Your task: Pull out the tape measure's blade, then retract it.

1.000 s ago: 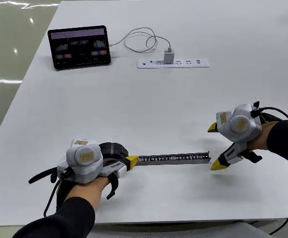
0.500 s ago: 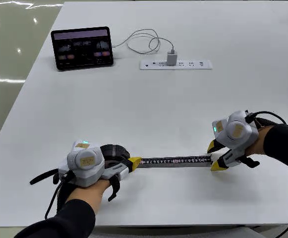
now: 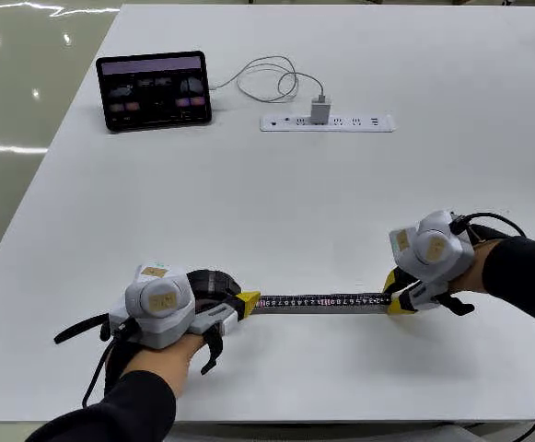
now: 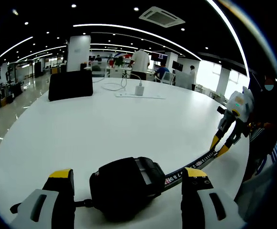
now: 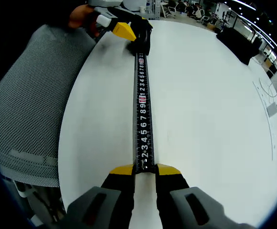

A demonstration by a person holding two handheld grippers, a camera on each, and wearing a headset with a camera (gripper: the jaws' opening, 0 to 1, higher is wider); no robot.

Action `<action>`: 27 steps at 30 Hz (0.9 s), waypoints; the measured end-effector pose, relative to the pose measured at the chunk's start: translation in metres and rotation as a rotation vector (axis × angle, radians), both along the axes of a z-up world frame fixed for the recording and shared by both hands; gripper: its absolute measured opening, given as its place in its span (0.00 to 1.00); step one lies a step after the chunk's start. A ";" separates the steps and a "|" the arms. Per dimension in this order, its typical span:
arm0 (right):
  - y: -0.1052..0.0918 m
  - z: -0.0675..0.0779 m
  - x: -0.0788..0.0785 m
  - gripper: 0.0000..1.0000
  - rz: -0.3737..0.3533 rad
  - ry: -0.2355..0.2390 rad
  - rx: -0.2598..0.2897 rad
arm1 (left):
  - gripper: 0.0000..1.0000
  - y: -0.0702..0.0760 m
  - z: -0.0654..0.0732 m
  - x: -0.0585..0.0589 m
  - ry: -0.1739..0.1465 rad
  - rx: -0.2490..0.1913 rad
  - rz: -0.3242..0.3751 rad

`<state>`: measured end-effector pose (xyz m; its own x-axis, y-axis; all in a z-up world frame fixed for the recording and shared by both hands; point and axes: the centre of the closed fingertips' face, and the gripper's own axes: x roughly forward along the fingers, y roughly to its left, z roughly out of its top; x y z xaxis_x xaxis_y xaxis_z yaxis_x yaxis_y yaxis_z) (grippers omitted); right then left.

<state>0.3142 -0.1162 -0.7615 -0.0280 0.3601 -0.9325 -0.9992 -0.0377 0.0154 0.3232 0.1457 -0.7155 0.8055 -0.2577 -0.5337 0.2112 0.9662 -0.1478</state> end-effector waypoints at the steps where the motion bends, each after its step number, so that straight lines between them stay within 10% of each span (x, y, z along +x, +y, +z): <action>1: 0.000 0.000 -0.001 0.12 -0.008 0.001 0.001 | 0.89 0.000 0.000 0.000 0.001 -0.005 0.004; 14: 0.002 -0.001 -0.006 0.11 -0.002 0.016 -0.048 | 0.64 0.002 -0.007 -0.001 0.067 -0.061 0.051; 27: 0.002 -0.002 -0.006 0.11 -0.053 0.036 -0.039 | 0.59 0.002 -0.011 -0.003 0.089 0.029 0.044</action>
<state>0.3087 -0.1137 -0.7639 -0.0437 0.3252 -0.9446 -0.9985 0.0170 0.0521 0.3199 0.1475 -0.7266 0.7650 -0.2068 -0.6100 0.1560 0.9783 -0.1360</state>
